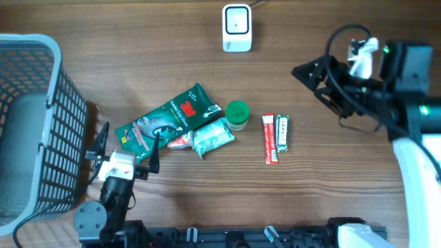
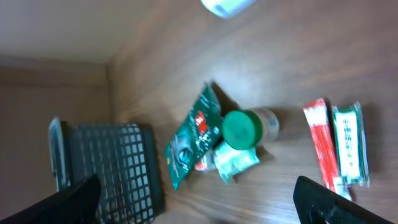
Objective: Scan the item barcode
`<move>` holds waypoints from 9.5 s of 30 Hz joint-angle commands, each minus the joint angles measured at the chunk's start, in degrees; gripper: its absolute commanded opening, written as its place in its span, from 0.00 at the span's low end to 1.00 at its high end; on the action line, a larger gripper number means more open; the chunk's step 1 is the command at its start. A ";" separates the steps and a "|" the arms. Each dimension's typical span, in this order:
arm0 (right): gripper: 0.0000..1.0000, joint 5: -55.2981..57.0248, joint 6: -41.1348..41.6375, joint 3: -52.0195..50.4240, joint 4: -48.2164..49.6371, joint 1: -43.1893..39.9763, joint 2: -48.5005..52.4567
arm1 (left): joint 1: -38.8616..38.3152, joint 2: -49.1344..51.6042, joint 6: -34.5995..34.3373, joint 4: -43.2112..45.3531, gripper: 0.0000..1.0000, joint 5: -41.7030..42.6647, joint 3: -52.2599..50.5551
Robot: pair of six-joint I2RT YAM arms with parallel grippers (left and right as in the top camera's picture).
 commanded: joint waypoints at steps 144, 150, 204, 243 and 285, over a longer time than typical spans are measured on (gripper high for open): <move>0.05 -16.55 -55.49 16.83 -26.53 10.86 19.93 | 0.26 -0.42 3.26 -20.15 1.00 -1.14 -0.70; 0.04 -22.21 -47.84 16.83 -26.80 10.99 15.32 | 0.26 -0.42 3.26 -20.15 1.00 -1.14 -0.70; 0.04 49.51 -25.68 21.77 15.26 -31.52 49.46 | 0.26 -0.42 3.26 -20.15 1.00 -1.16 -0.70; 1.00 12.33 34.80 8.13 2.67 22.25 31.56 | 0.26 -0.42 3.26 -20.15 1.00 -1.16 -0.70; 0.73 19.85 37.27 14.40 -3.67 26.73 46.38 | 0.26 -0.42 3.26 -20.15 1.00 -1.14 -0.70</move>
